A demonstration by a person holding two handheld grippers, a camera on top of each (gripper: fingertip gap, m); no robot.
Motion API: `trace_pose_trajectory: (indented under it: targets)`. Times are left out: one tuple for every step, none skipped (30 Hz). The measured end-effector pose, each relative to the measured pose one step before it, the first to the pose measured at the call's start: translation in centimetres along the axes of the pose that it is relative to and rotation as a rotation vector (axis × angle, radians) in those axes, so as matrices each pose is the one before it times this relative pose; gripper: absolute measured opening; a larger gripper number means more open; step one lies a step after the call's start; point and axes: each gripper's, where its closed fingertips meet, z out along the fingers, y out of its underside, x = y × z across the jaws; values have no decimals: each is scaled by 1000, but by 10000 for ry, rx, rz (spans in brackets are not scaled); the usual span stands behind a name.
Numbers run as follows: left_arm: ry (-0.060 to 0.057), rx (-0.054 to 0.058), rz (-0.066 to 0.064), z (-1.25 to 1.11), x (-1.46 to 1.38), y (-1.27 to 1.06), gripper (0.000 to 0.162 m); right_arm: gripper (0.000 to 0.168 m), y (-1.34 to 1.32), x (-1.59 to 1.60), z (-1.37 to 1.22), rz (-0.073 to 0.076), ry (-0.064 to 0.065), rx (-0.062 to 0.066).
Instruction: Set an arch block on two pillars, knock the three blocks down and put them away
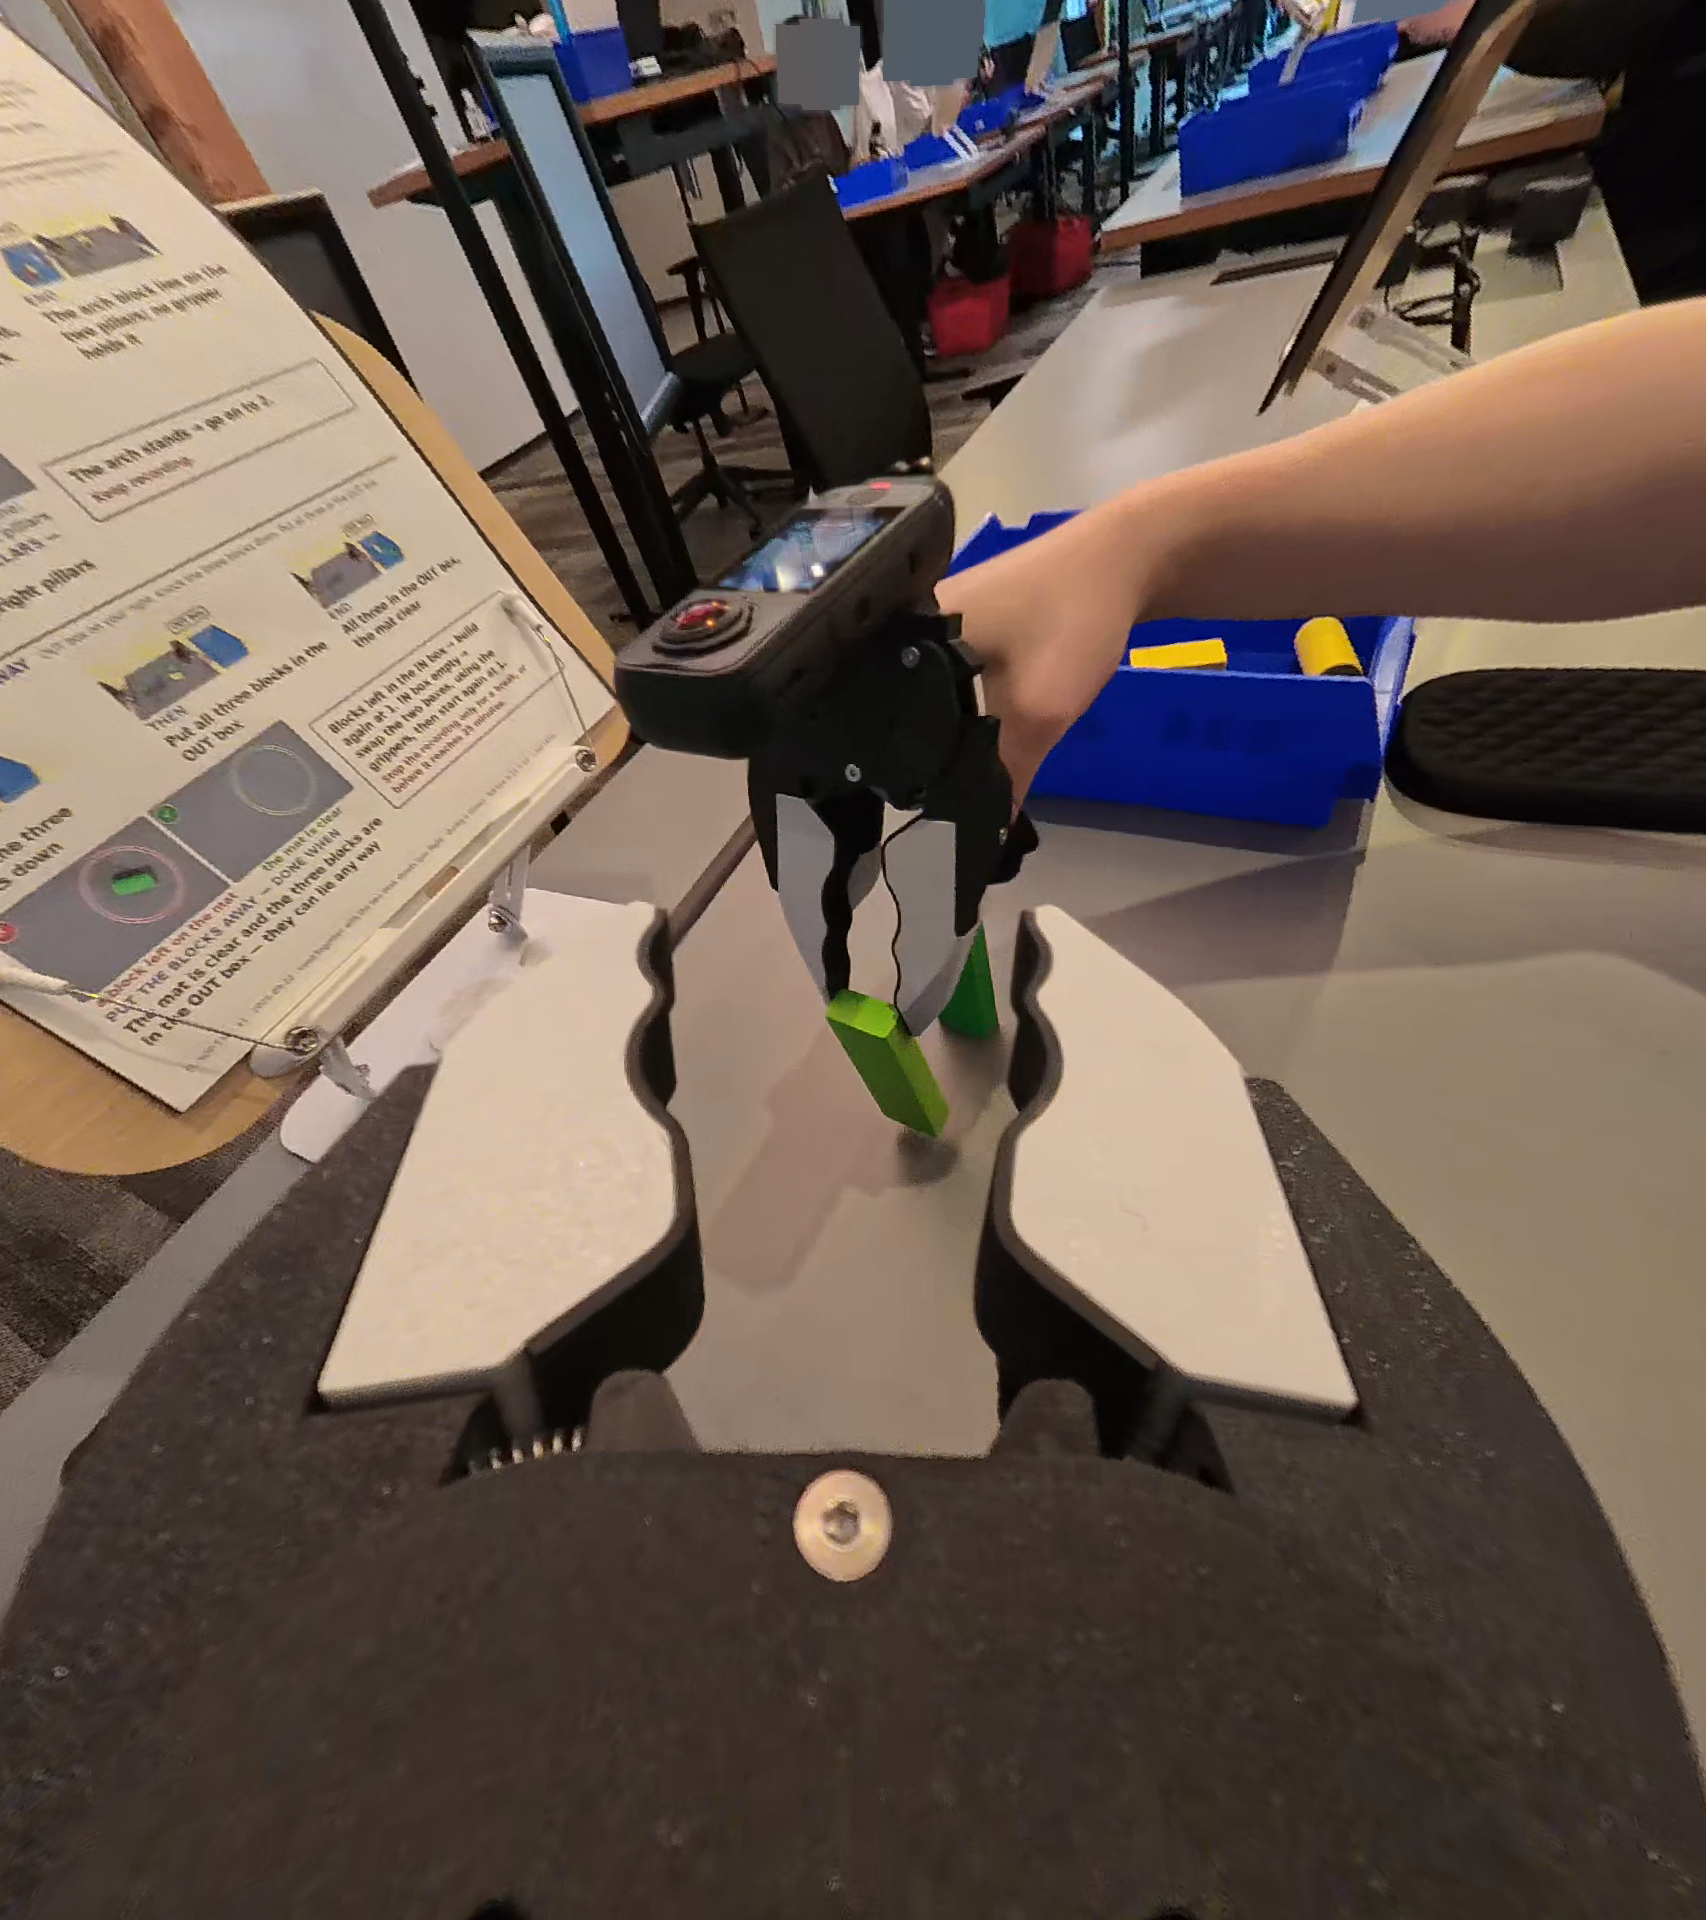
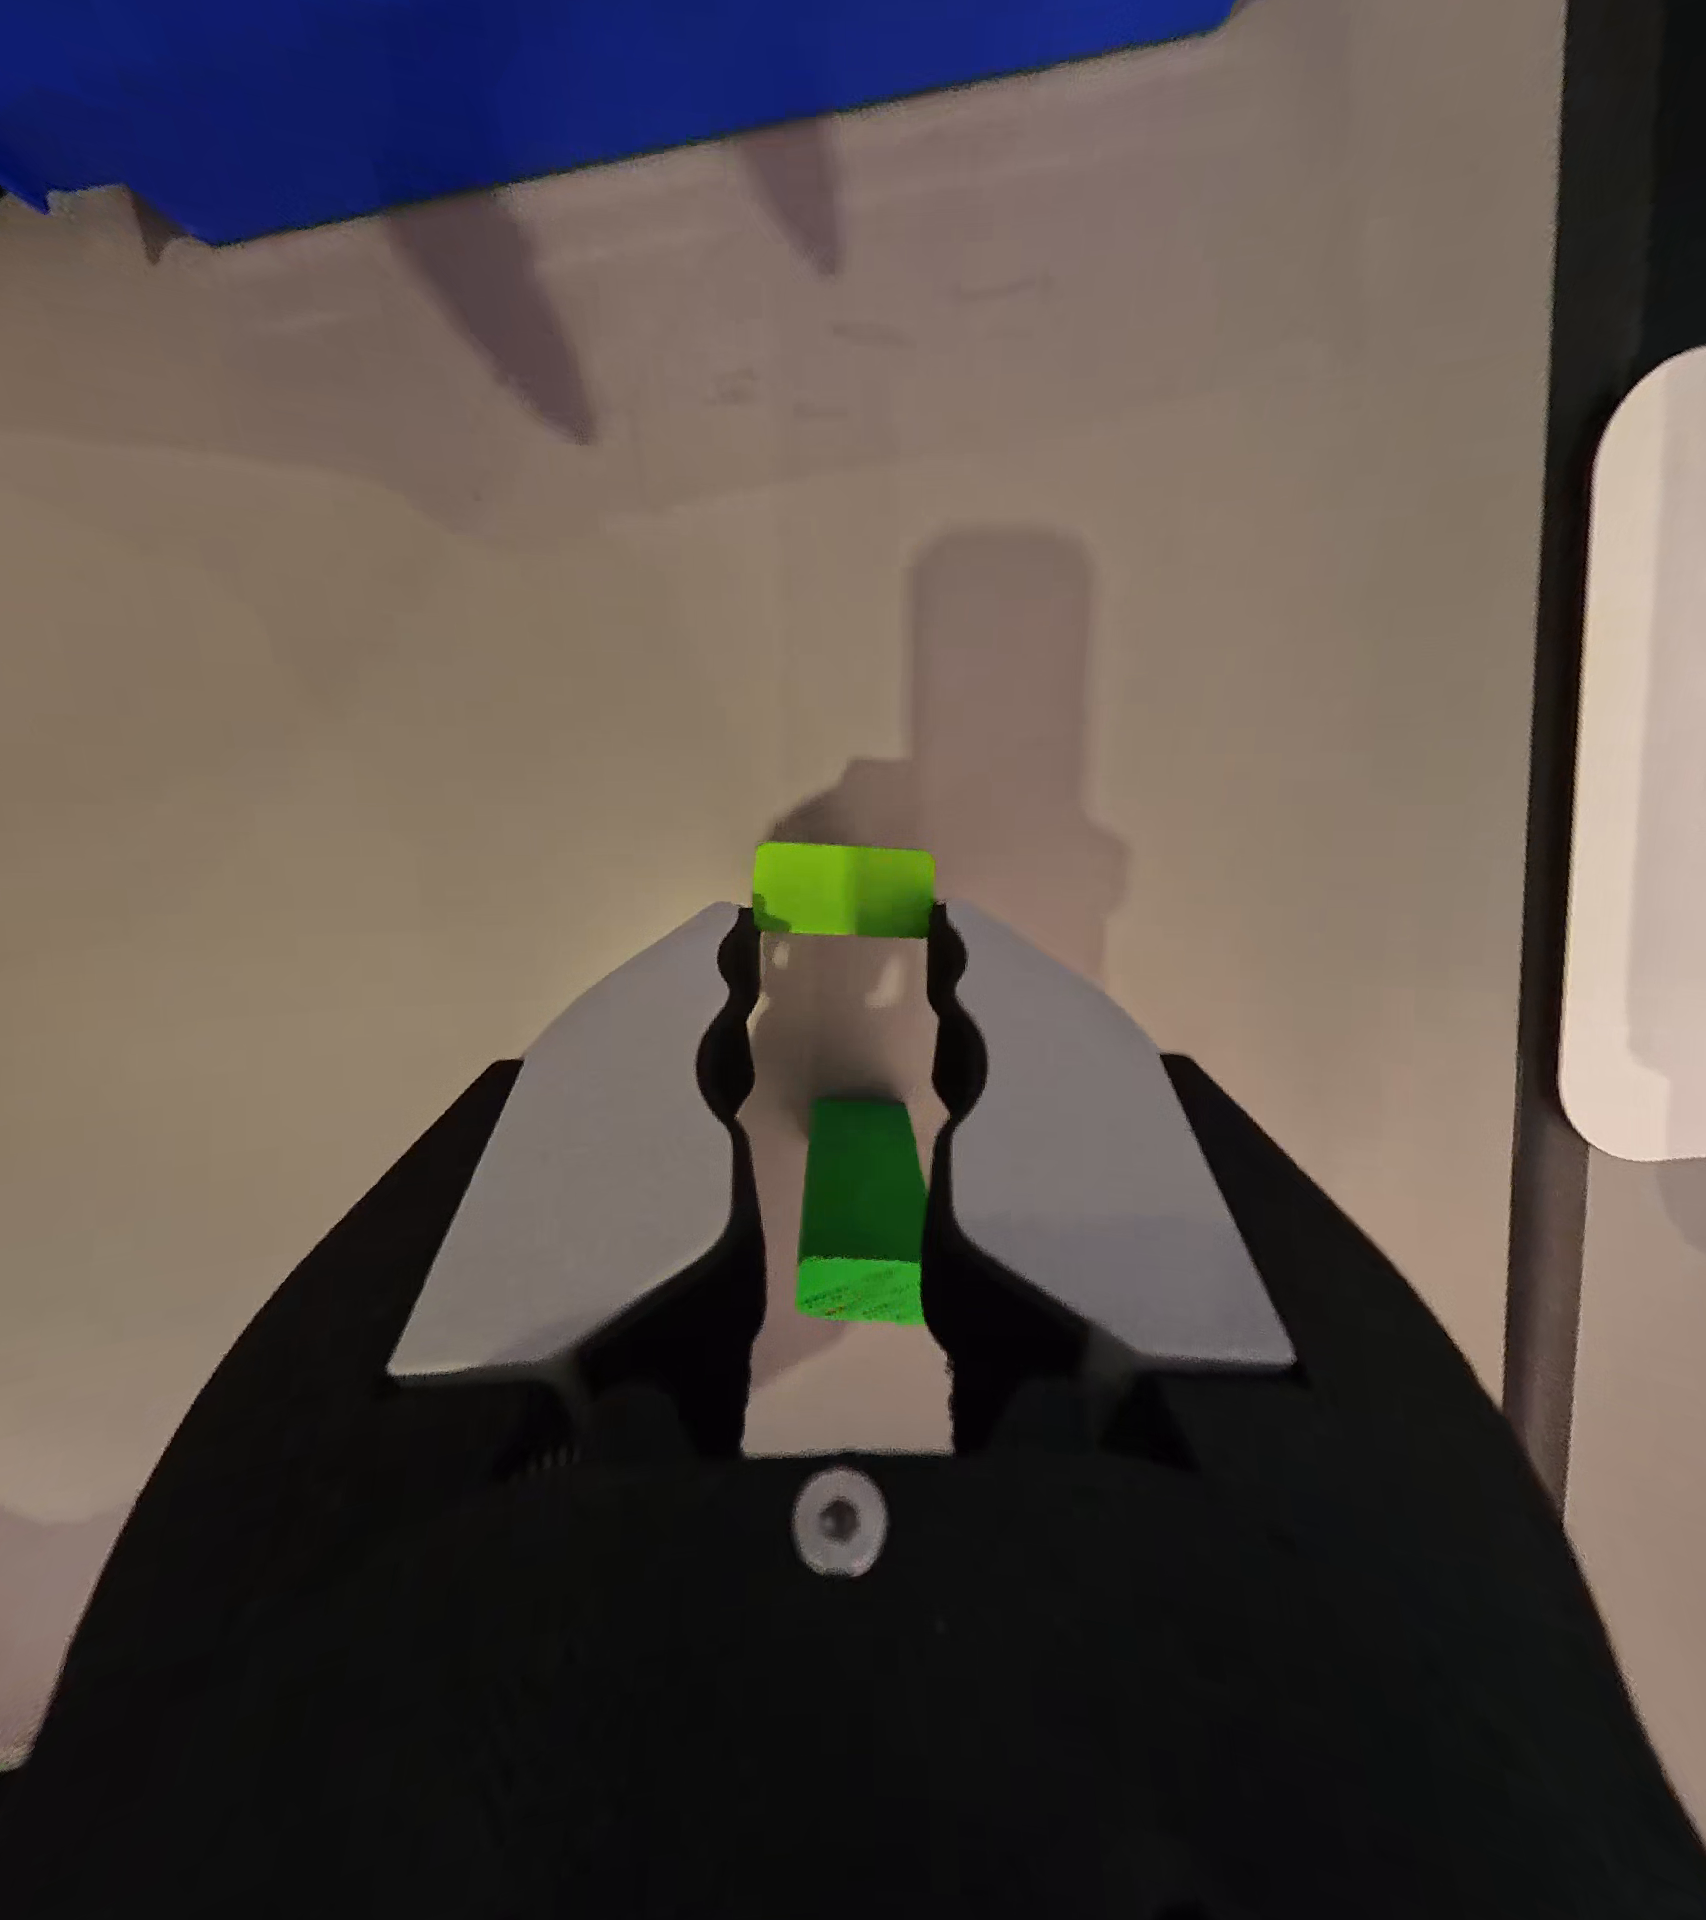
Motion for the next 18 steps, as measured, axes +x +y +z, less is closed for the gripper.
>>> trace_pose_trajectory:
  targets:
    - [77, -124, 21, 228, 187, 172, 64, 32, 278, 272, 156, -3, 128, -118]
    - [67, -92, 36, 173, 175, 123, 64, 33, 311, 216, 161, 29, 91, -154]
    - [8, -54, 44, 134, 79, 61, 64, 33, 253, 80, 150, 76, -11, -126]
    - [5, -18, 28, 87, 68, -16, 64, 32, 163, 89, 121, 59, 6, -65]
    - [54, -1, 5, 53, 124, -30, 64, 33, 101, 130, 105, 4, 75, -32]
    - [46, -2, 0, 36, 109, -21, 64, 33, 124, -3, 78, -18, 15, -55]
    - [9, -17, 9, 19, 41, -6, 64, 33, 70, -62, 40, -1, -30, -32]
    - [-7, -19, 15, 6, 12, 21, 64, 33, -45, 16, -16, 2, 24, 53]
    - [9, -3, 12, 10, 20, -4, 64, 33, 66, 41, -19, -18, 41, -10]
    - [44, 3, 1, -4, 77, 4, 64, 33, 96, 10, -32, -6, 6, -21]
    - [49, 5, -16, 9, 76, -19, 64, 33, 118, 13, -44, 6, -6, -46]
    - [20, -2, -16, 3, 28, 3, 64, 33, 133, 13, -40, -3, -4, -47]
    - [11, -1, -1, 16, 22, -5, 65, 33, 121, 2, -43, 20, -16, -42]
    - [23, -4, 6, 4, 62, 4, 65, 33, 99, -16, -31, 31, -39, -27]
    - [18, -17, 8, -4, 44, 13, 65, 33, 116, -43, -29, 36, -65, -38]
    - [7, -13, 5, -11, 16, 25, 66, 33, 103, -11, -21, 31, -58, -29]
    - [23, -17, -6, -25, 39, 25, 66, 33, 100, 1, -28, 9, -40, -14]
    - [5, -7, -5, -31, -1, 20, 66, 33, 86, 4, -23, -19, -21, -7]
